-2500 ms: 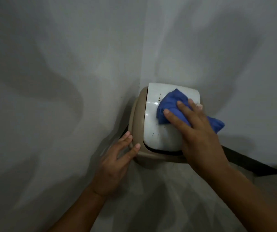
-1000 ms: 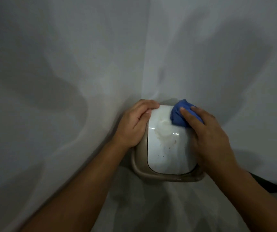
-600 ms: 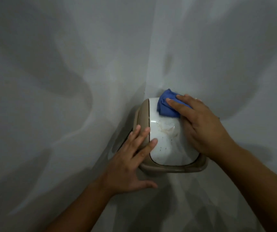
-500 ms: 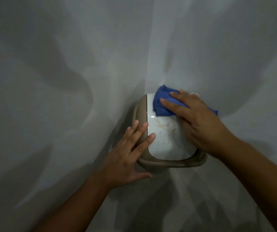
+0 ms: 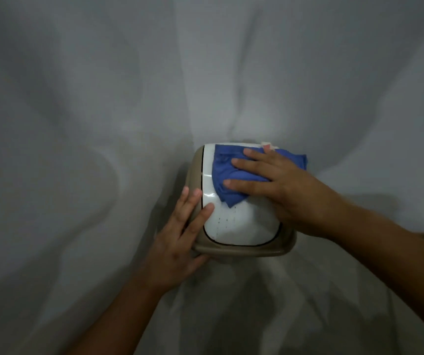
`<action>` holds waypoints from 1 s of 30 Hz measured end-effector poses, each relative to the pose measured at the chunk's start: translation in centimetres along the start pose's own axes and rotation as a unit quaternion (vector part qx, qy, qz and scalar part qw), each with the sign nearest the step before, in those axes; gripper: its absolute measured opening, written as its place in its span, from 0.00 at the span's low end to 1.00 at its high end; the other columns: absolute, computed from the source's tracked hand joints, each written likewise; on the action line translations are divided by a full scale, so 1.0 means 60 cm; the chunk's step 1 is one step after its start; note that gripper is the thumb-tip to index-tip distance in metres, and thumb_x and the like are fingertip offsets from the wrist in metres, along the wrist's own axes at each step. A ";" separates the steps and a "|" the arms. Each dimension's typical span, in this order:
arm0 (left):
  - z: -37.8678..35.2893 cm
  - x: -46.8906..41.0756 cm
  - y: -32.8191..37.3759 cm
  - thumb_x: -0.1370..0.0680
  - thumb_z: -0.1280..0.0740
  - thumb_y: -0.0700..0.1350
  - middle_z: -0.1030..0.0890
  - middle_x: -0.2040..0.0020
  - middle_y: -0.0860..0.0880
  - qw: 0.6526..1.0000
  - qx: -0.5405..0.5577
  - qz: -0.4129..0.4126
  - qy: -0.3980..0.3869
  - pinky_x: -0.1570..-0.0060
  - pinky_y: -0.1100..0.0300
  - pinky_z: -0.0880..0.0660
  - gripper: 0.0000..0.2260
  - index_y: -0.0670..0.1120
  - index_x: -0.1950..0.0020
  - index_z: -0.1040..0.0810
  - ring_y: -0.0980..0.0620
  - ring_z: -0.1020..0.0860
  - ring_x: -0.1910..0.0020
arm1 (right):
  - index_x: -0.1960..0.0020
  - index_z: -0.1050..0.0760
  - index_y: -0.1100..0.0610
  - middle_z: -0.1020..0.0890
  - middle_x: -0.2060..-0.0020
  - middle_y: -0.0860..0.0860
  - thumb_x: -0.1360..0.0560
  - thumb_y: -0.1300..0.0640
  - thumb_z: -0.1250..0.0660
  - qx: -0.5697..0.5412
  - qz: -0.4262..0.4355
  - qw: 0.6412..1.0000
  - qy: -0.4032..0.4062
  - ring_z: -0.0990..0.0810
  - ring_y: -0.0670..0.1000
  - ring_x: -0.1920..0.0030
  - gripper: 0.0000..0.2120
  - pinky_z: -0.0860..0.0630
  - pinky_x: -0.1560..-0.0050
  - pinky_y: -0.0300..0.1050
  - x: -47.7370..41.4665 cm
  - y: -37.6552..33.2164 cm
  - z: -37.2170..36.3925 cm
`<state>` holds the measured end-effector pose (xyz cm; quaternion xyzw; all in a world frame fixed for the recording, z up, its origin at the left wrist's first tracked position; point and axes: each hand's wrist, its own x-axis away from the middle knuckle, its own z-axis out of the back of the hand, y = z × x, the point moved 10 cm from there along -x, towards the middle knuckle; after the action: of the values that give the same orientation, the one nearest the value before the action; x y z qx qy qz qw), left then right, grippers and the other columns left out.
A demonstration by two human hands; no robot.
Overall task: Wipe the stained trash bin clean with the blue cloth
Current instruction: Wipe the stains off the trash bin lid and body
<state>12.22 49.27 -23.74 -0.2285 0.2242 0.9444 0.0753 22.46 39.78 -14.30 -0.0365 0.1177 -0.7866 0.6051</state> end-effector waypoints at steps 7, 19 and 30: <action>0.007 -0.013 0.005 0.26 0.29 0.55 0.52 0.19 0.49 0.999 0.027 0.023 0.009 0.29 0.40 0.35 0.39 0.50 0.21 0.46 0.40 0.45 0.22 | 0.28 0.35 0.49 0.31 0.30 0.54 0.23 0.67 0.42 -0.087 -0.163 0.976 0.113 0.31 0.55 0.33 0.25 0.41 0.36 0.37 -0.005 0.105 0.043; 0.035 -0.033 0.023 0.30 0.26 0.62 0.42 0.21 0.46 1.000 0.020 -0.004 0.021 0.30 0.42 0.34 0.44 0.45 0.23 0.41 0.44 0.38 0.24 | 0.27 0.41 0.53 0.39 0.27 0.60 0.33 0.66 0.32 0.113 -0.090 0.977 0.159 0.46 0.61 0.26 0.37 0.50 0.28 0.66 0.109 -0.002 -0.050; 0.040 -0.130 0.039 0.35 0.36 0.75 0.47 0.19 0.48 0.992 0.003 -0.004 -0.128 0.25 0.35 0.51 0.52 0.45 0.21 0.45 0.47 0.55 0.20 | 0.32 0.31 0.52 0.29 0.33 0.57 0.23 0.64 0.44 -0.188 -0.360 0.782 0.473 0.30 0.53 0.33 0.21 0.36 0.30 0.52 0.253 0.026 -0.011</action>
<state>17.57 47.99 -17.28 -0.1066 0.2145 0.9649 0.1076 19.79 24.92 -16.62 0.1873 0.5128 -0.8281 0.1271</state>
